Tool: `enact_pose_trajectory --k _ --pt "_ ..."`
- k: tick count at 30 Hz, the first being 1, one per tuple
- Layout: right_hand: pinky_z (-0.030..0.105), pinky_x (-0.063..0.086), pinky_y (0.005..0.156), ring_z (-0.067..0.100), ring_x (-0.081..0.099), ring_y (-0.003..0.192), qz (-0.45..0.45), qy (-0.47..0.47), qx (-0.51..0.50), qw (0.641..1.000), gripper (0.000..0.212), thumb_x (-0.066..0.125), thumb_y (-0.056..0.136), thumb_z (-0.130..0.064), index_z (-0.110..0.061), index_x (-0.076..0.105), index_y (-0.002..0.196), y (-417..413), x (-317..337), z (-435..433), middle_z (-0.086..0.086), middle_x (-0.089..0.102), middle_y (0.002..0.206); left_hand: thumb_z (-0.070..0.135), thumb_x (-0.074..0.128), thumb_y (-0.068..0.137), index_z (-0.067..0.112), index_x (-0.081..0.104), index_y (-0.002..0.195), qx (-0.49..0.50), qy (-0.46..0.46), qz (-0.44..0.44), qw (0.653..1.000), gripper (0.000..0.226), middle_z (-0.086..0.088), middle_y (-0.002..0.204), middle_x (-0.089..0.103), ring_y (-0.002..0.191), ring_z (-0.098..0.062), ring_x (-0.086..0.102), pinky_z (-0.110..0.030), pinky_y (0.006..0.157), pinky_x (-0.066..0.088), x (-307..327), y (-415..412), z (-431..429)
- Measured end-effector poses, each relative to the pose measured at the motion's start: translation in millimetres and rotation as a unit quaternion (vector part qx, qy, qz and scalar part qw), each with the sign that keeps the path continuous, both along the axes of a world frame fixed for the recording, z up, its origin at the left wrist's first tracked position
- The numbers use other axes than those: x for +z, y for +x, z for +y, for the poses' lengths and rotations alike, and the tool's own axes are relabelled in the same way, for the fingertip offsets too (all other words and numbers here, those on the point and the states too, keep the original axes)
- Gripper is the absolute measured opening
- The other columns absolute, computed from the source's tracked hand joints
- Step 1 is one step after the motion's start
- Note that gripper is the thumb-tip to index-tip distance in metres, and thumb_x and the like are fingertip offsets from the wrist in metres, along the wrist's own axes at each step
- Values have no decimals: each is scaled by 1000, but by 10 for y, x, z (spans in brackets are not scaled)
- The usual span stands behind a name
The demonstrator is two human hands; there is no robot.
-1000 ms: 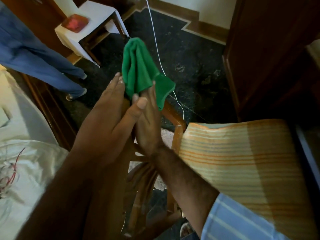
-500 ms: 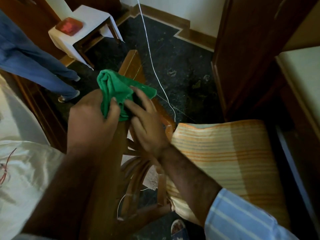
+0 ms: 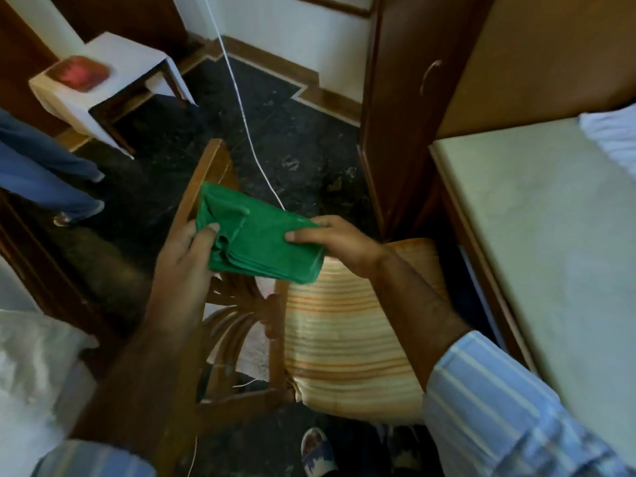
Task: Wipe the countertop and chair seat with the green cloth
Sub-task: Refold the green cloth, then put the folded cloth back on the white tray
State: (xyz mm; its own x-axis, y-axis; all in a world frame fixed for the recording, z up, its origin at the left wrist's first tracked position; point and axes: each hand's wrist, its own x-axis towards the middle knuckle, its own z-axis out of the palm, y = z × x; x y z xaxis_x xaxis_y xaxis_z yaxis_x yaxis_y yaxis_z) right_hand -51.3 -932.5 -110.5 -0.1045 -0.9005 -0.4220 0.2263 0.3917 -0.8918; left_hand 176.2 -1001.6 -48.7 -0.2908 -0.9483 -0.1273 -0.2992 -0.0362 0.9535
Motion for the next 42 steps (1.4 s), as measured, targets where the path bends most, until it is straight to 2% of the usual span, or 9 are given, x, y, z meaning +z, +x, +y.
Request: enact_pose_trajectory --k 5,10,14,17,20,24,32,39,42 --pt "47 62 98 32 73 116 -113 14 -161 980 39 71 93 -15 -6 71 131 -351 334 686 20 74 131 27 55 98 18 76 110 58 235 229 943 26 -8 113 77 105 -27 74 -46 76 63 75 -483 359" --pt "41 63 90 25 76 107 -79 2 -265 961 31 72 94 -22 -16 73 125 -628 728 1357 15 76 128 70 62 81 21 72 117 -44 368 179 911 62 -9 107 79 96 -30 76 -48 69 63 256 -922 659" --pt "41 65 88 27 80 101 -37 -2 -322 946 24 74 95 -21 -15 75 118 -809 1021 1897 14 81 116 23 62 90 16 69 114 -110 382 106 911 26 -12 115 74 101 -31 72 -41 71 61 395 -1335 919" --pt "32 66 74 21 80 87 -20 2 -380 925 27 73 95 -15 -5 74 120 -944 1199 2391 18 80 114 9 49 88 13 65 111 -170 398 89 897 29 -15 114 72 103 -34 70 -44 75 59 476 -1627 1166" --pt "40 66 90 29 78 107 -10 23 -435 900 35 77 90 -10 -6 72 125 -1055 1351 3059 19 78 122 6 44 90 11 65 113 -249 404 75 877 31 -13 100 78 90 -30 75 -40 67 63 565 -1917 1570" --pt "49 60 103 36 75 113 1 42 -498 866 51 78 84 5 -3 65 133 -1081 1545 3993 23 74 127 6 39 93 9 65 111 -321 398 76 856 31 -16 109 73 98 -33 69 -47 82 58 654 -2312 2299" --pt "28 66 74 24 78 89 30 58 -599 798 38 75 86 4 1 71 124 -905 1831 6211 18 78 119 6 57 93 2 68 107 -457 374 22 807 19 -16 104 71 84 -30 75 -35 60 63 905 -2828 4167" --pt "37 64 90 25 75 95 62 92 -687 718 31 76 89 -4 -1 73 120 -341 1943 8271 19 78 117 8 66 90 5 72 114 -609 321 -16 725 25 -18 113 76 100 -34 75 -36 77 63 980 -2880 6097" --pt "26 64 67 19 78 84 81 95 -719 683 28 80 89 -17 -4 77 114 8 1942 9106 15 81 112 11 65 93 6 69 119 -647 315 -28 694 27 -15 113 77 100 -31 75 -33 74 63 967 -2809 6963"
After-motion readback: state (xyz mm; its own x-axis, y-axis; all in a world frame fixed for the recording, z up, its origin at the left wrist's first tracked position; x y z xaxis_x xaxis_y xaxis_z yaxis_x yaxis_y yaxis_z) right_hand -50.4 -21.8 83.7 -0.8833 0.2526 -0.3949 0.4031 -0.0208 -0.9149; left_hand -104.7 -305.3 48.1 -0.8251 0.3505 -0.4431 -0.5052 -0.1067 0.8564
